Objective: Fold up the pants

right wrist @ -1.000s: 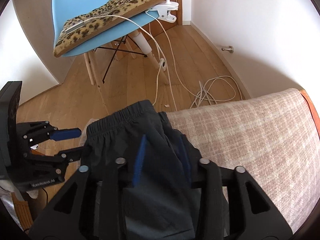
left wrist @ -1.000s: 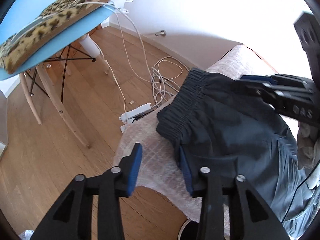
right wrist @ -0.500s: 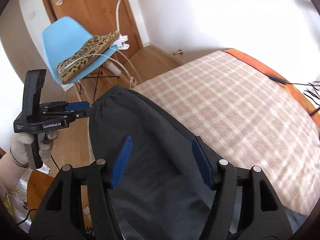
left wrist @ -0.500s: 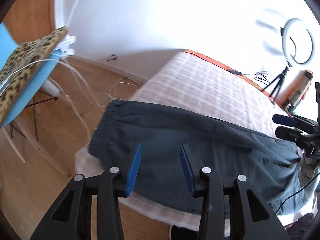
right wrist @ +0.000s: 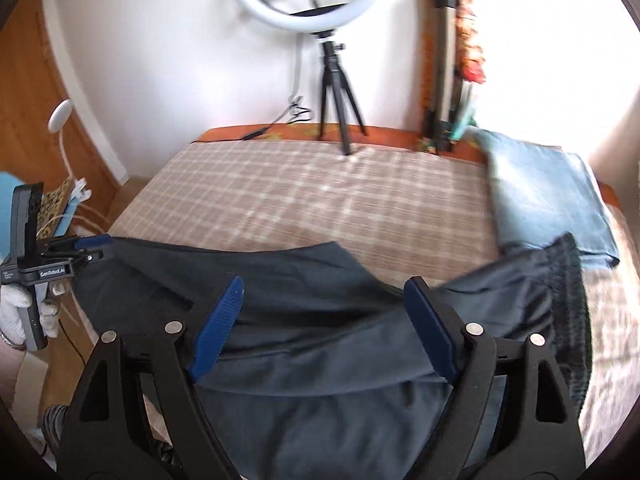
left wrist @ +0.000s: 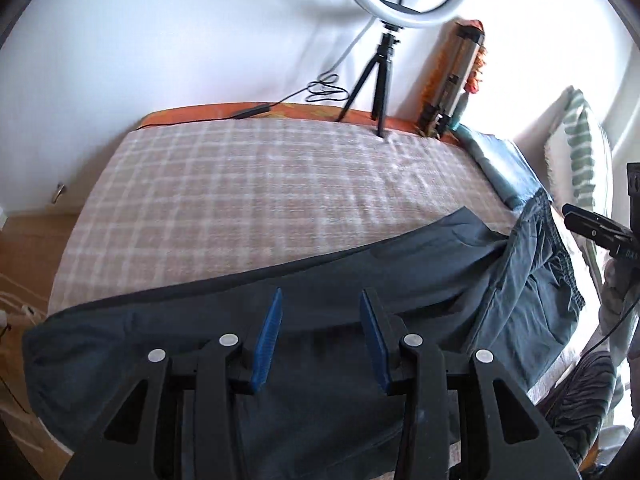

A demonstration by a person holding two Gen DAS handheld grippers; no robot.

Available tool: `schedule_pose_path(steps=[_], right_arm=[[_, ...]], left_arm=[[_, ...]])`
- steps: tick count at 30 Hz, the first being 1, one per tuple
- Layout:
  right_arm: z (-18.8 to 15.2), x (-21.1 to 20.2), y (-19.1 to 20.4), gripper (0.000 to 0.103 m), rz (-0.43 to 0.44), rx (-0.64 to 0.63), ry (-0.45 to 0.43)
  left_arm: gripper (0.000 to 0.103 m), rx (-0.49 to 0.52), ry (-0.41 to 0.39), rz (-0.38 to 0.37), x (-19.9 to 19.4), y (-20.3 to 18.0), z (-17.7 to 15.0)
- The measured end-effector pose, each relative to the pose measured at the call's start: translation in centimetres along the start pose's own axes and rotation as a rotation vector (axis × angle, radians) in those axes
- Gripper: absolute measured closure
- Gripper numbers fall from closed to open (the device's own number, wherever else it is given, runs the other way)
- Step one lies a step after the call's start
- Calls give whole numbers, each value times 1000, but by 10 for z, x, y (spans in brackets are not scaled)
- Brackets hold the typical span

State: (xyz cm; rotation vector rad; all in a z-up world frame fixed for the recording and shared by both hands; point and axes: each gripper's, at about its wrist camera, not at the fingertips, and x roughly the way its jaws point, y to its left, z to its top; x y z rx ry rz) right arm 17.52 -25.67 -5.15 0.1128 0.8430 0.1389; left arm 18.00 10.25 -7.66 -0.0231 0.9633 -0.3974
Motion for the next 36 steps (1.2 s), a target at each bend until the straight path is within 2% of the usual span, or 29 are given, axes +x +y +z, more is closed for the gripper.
schedule_pose_path(steps=[4, 8, 12, 18, 20, 23, 25, 29, 33, 34, 36], right_arm=[[-7, -19, -73, 18, -98, 103, -29], [-7, -29, -130, 18, -165, 170, -35], [-8, -31, -175, 18, -172, 248, -26], [9, -5, -216, 18, -162, 201, 12], [18, 6, -227, 18, -154, 177, 18], [30, 24, -238, 18, -87, 159, 30], [35, 38, -238, 18, -51, 130, 40], [40, 64, -229, 18, -33, 78, 62], [38, 81, -220, 19, -1, 45, 87], [37, 82, -218, 21, 6, 34, 89], [34, 82, -215, 45, 17, 16, 99]], left_arm=[[65, 32, 66, -95, 25, -37, 25], [65, 85, 124, -162, 42, -68, 43], [65, 134, 159, -172, 52, -99, 61], [65, 173, 213, -213, 65, -135, 69], [65, 164, 233, -231, 73, -144, 63], [65, 162, 271, -239, 87, -157, 48], [65, 156, 297, -242, 97, -166, 33], [65, 123, 374, -262, 123, -179, 8], [65, 136, 405, -221, 142, -194, 0], [65, 144, 398, -216, 144, -198, 0], [65, 161, 387, -216, 147, -206, 3]])
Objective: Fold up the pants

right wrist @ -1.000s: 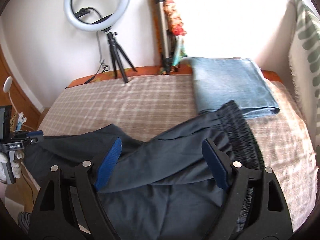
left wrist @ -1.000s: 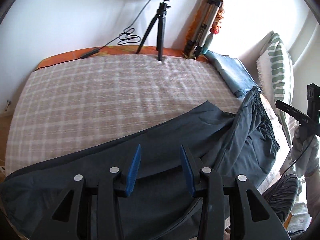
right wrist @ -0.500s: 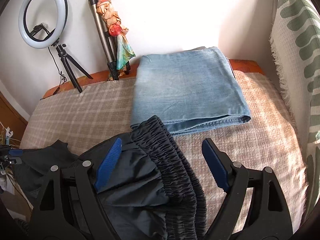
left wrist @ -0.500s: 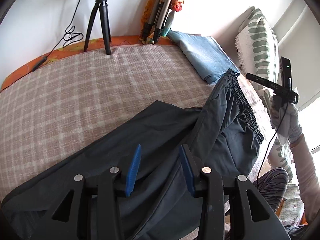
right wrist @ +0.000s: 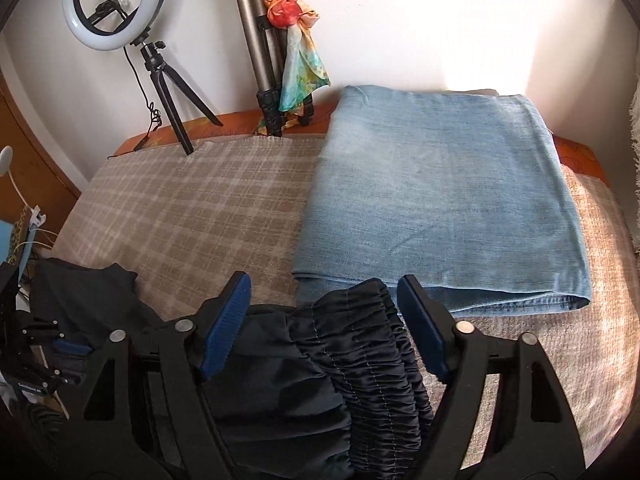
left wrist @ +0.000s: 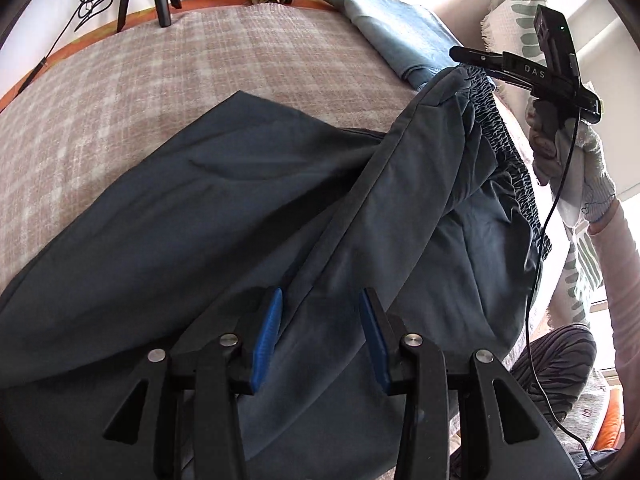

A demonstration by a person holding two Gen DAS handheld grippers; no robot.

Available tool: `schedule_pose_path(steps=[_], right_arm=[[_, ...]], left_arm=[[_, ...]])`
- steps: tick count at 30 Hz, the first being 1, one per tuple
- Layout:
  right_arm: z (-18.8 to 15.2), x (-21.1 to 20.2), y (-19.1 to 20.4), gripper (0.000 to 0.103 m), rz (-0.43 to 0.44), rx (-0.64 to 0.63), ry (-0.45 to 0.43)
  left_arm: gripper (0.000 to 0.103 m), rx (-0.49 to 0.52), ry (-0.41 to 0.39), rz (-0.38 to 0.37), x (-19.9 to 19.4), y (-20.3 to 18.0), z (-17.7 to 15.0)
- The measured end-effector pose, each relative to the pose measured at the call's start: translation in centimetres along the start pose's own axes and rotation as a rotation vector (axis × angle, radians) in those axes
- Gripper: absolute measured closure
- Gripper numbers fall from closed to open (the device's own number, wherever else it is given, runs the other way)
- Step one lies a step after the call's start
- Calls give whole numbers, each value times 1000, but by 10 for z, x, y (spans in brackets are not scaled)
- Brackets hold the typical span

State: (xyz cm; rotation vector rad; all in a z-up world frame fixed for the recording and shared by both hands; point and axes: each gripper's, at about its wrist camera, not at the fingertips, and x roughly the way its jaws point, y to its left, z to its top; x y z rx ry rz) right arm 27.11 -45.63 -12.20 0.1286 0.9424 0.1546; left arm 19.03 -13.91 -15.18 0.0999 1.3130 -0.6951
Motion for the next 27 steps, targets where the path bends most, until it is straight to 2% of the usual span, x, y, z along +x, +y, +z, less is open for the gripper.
schedule_pose_path(steps=[1, 2, 4, 6, 13, 16, 21, 24, 25, 26, 27], right_arm=[[-1, -2, 0, 54, 6, -6, 3], [-3, -5, -1, 75, 21, -6, 8], [-6, -16, -2, 79, 41, -4, -6], [-9, -27, -1, 87, 43, -9, -20], [-26, -72, -4, 90, 54, 2, -83], [-41, -95, -9, 90, 56, 25, -120], [-69, -132, -18, 91, 52, 85, -171], [-93, -150, -18, 91, 44, 97, -185], [-104, -155, -17, 92, 29, 98, -187], [-113, -159, -16, 98, 12, 96, -186], [-121, -161, -17, 98, -9, 93, -186]], left_arm=[[65, 11, 1, 0, 2, -4, 3], [65, 24, 3, 8, 4, -7, 6], [65, 40, -2, 30, 9, -13, 10], [65, 46, -8, 38, 11, -16, 14], [65, 74, -32, 45, 15, -21, 29], [65, 71, -19, 34, 18, -23, 34], [65, 79, -10, -15, 24, -30, 29], [65, 80, -51, -61, 16, -36, 20], [65, 89, -65, -75, 14, -38, 16], [65, 94, -74, -83, 12, -40, 12], [65, 96, -74, -93, 11, -43, 8]])
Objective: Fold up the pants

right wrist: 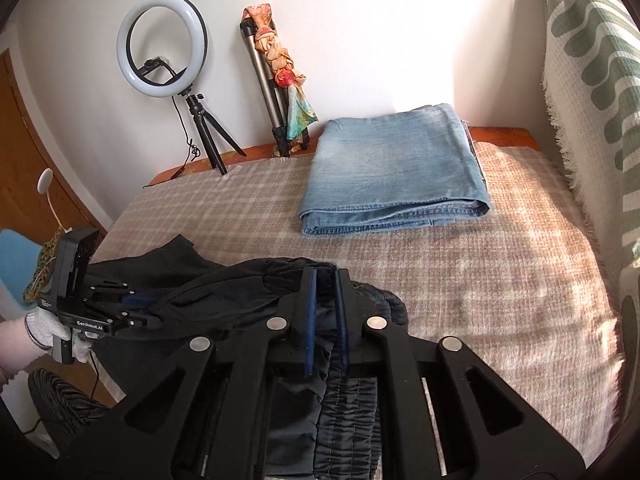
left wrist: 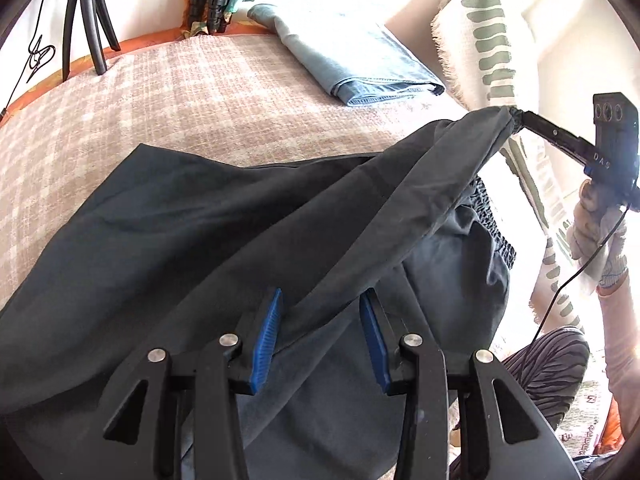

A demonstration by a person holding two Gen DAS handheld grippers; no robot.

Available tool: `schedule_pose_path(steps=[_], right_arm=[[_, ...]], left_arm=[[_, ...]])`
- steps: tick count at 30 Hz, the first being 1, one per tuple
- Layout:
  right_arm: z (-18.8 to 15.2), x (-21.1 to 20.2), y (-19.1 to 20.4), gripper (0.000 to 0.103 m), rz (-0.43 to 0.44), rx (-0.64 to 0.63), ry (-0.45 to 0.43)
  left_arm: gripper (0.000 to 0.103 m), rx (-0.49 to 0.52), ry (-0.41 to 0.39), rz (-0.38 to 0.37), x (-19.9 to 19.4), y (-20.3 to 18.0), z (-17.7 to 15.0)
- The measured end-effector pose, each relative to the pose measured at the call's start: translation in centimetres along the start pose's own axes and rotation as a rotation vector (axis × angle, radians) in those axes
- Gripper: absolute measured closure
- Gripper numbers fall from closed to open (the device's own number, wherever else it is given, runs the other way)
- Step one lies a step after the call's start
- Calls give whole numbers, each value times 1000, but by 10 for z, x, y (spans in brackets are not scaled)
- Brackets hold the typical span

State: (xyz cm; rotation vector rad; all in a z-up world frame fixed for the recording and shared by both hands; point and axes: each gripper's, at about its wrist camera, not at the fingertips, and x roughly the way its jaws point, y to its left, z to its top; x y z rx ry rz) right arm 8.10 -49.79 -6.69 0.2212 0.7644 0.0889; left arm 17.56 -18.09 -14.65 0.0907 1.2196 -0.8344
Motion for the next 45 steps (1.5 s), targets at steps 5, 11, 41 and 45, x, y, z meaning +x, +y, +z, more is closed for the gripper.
schedule_pose_path(steps=[5, 11, 41, 45], right_arm=[[-47, -2, -12, 98, -17, 29, 112], [-60, -1, -35, 25, 79, 264, 140], [-53, 49, -38, 35, 19, 318, 272], [-59, 62, -31, 52, 61, 321, 294]], left_arm=[[65, 53, 45, -5, 0, -21, -17], [65, 111, 50, 77, -4, -39, -26], [65, 384, 149, 246, 23, -44, -32], [65, 351, 118, 137, 16, -44, -31]])
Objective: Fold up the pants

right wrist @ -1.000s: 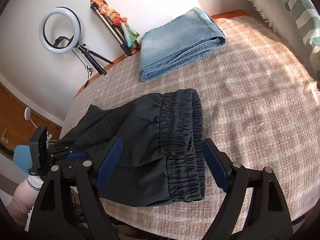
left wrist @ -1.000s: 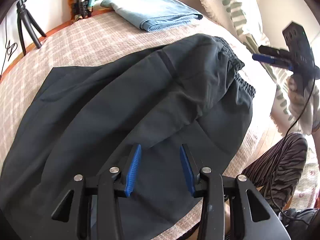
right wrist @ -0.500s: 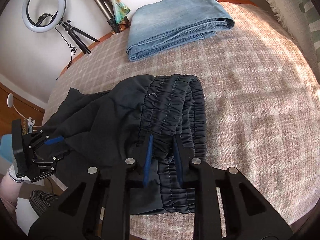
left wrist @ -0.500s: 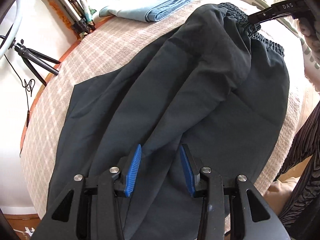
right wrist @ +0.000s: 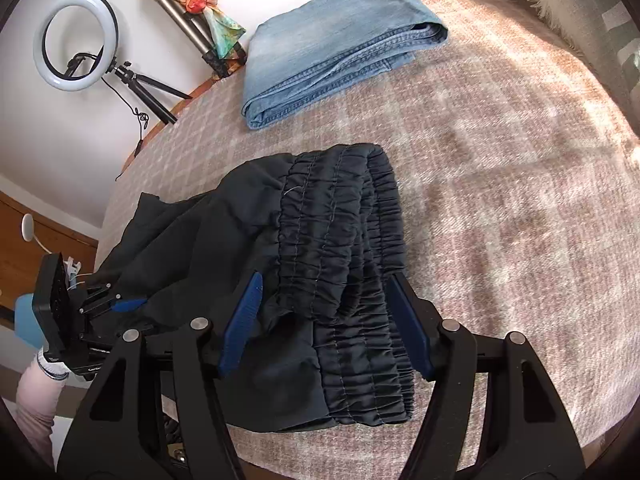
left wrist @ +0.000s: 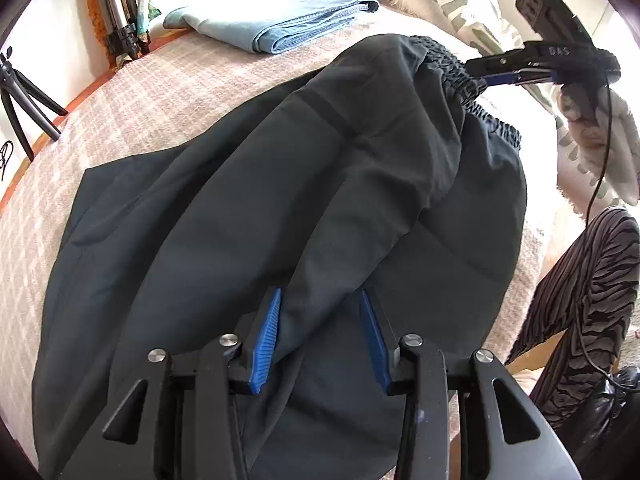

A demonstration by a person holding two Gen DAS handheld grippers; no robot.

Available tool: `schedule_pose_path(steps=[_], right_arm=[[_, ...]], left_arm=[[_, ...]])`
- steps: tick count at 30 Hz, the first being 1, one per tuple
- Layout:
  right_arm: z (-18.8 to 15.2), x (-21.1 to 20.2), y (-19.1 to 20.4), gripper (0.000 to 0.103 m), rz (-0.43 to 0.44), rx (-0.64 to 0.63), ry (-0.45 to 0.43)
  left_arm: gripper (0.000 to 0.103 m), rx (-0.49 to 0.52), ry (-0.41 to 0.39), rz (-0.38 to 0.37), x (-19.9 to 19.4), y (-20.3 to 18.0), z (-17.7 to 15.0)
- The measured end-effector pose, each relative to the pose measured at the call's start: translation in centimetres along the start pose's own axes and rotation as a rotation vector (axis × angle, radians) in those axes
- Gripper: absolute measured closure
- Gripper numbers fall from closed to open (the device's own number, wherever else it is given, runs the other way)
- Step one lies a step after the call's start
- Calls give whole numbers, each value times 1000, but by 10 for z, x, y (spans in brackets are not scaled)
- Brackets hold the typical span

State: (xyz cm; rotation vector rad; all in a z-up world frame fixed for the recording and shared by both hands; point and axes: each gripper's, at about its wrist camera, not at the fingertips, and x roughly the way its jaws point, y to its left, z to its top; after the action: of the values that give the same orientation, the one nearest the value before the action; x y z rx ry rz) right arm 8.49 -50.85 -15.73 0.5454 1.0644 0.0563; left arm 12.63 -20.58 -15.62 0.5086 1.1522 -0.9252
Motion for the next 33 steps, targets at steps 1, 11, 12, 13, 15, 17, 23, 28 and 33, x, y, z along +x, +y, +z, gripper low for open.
schedule_pose_path(steps=[1, 11, 12, 13, 15, 17, 23, 28, 33], right_arm=[[0, 5, 5, 62, -2, -11, 13], [12, -55, 26, 96, 61, -36, -60], [12, -62, 26, 97, 56, -45, -72], [10, -69, 26, 97, 48, -59, -87], [6, -73, 23, 97, 39, -60, -92], [0, -69, 16, 97, 39, -33, -88], [-18, -42, -6, 91, 14, 62, -75], [-24, -13, -23, 48, 47, 141, -53], [-18, 1, -11, 83, 55, 114, -56]], left_arm=[[67, 2, -1, -2, -1, -1, 0], [100, 27, -47, -63, -18, -9, -3], [100, 23, -55, -77, -20, -9, -3], [100, 22, -61, -79, -21, -10, -3], [100, 43, -68, -65, -22, -15, -5], [100, 58, -66, -41, -20, -20, -8], [100, 97, -45, 9, -17, -33, -17], [100, 87, -10, 90, -10, -33, -22], [100, 62, 42, 147, 3, -29, -19]])
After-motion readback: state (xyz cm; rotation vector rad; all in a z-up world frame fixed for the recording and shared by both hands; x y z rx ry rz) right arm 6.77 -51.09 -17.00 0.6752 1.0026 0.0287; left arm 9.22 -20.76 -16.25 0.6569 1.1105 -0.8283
